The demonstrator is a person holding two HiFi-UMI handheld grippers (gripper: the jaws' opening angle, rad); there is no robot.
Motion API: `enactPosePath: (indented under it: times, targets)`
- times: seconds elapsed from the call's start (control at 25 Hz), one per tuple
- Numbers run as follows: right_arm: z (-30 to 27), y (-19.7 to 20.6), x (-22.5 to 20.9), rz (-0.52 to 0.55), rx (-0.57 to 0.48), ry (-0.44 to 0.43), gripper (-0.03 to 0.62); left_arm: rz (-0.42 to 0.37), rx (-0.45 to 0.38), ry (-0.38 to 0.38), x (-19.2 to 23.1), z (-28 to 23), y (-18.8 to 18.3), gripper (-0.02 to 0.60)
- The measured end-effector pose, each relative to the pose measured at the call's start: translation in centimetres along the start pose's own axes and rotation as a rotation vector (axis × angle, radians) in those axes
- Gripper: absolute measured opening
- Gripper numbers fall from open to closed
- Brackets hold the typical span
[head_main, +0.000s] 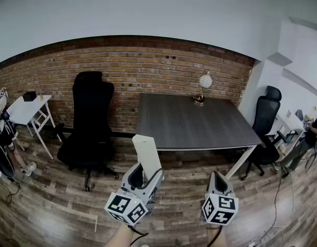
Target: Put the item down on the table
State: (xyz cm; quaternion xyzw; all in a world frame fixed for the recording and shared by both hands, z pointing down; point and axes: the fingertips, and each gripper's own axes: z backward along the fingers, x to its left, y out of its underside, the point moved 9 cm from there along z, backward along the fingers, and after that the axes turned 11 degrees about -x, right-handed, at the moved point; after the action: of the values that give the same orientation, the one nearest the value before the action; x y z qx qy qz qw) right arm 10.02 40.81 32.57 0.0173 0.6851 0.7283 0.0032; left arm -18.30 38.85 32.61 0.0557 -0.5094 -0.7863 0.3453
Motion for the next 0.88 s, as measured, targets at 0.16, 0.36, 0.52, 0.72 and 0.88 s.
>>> enactPosePath:
  times: [0.16,0.36,0.52,0.72,0.88]
  targets:
    - [-0.5,0.0,0.8,0.008,0.003,-0.007,0.032,-0.002,-0.014,-0.003,0.8,0.0,-0.4,0.293]
    - [-1.4,-0.2,1.9,-0.037,-0.029,-0.002,0.032,0.001,-0.021,-0.002,2.4,0.0,-0.8,0.293]
    - [-1.8,0.0,2.8,-0.063,-0.037,0.009,0.032,0.004,-0.011,0.009,3.6,0.0,-0.8,0.293]
    - [-2.3,1.3,2.9,-0.081,0.0,0.032,0.032,0.019,0.003,0.004,4.5,-0.5,0.2,0.293]
    - [-3.5,2.0,2.3,-0.091,0.01,0.05,0.032,0.01,0.024,0.017,5.0,-1.7,1.2,0.293]
